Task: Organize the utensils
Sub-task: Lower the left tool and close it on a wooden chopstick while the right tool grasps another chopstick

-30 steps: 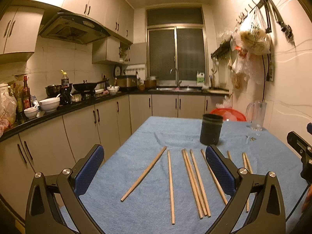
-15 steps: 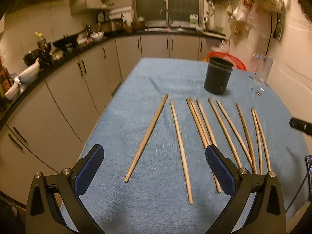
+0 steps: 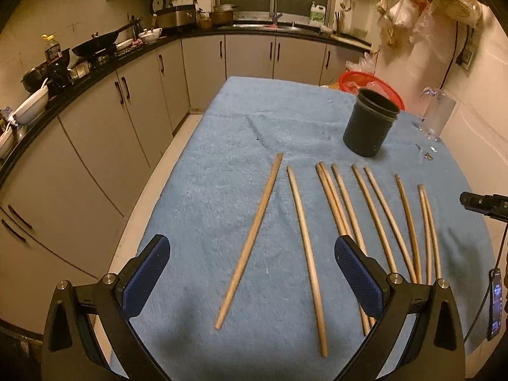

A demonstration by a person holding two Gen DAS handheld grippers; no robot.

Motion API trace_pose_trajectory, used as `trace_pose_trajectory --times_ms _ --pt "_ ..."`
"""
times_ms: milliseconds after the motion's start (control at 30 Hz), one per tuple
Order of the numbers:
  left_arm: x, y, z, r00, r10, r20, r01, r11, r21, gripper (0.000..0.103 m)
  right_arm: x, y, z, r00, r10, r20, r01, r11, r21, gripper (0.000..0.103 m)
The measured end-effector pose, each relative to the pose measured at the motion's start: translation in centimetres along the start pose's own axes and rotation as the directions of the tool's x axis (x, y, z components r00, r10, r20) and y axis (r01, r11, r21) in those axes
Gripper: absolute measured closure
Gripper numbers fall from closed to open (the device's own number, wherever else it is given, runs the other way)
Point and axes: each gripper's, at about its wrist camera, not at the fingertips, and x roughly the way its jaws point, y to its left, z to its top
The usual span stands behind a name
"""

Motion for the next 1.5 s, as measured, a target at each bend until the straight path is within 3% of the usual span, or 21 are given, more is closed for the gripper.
trace_pose_trajectory --times_ms 133,400,533,700,833,1067,1233,1433,1500 --pt "1.4 0.2 1.7 0.999 -0.001 -0.035 0.002 1.0 0.022 0.011 1.4 -0.3 0.5 1.0 0.001 -0.032 0.0 1.0 0.023 0.065" --pt "5.0 0.3 6.1 0.993 -0.034 -0.112 0.039 0.998 0.04 0.013 1.8 -1.0 1.3 0.999 -0.004 -0.053 0.008 0.998 0.068 0.065" --pt "7.5 -0.1 8.1 0.982 -0.059 -0.18 0.067 0.997 0.034 0.026 2.0 -1.2 2.3 0.997 -0.01 -0.073 0.016 0.997 0.081 0.061" --pt "10.8 -0.7 9.9 0.963 -0.083 -0.258 0.09 0.996 0.016 0.033 1.6 -0.9 3.2 0.997 -0.034 -0.072 0.039 0.997 0.062 0.058" --pt "13.1 -1.5 10.4 0.951 -0.077 -0.3 0.09 0.996 0.029 0.051 1.8 -0.5 3.6 0.995 -0.048 -0.084 0.052 0.998 0.045 0.057" --pt "15.8 -2.3 11.0 0.94 -0.097 -0.328 0.102 0.995 -0.003 0.059 3.4 -0.8 4.2 0.989 -0.081 -0.127 0.084 0.996 0.018 0.058" --pt "17.3 -2.7 10.6 0.927 -0.086 -0.364 0.096 0.995 0.009 0.079 5.0 -1.2 4.9 0.98 -0.112 -0.166 0.114 0.993 0.006 0.058" --pt "17.0 -2.0 10.3 0.928 -0.068 -0.366 0.084 0.996 0.028 0.094 7.5 -0.9 5.5 0.96 -0.158 -0.232 0.154 0.987 -0.037 0.071" --pt "16.7 -1.6 10.1 0.926 -0.08 -0.368 0.095 0.995 0.022 0.095 8.3 -0.8 5.5 0.95 -0.187 -0.25 0.18 0.982 -0.051 0.073"
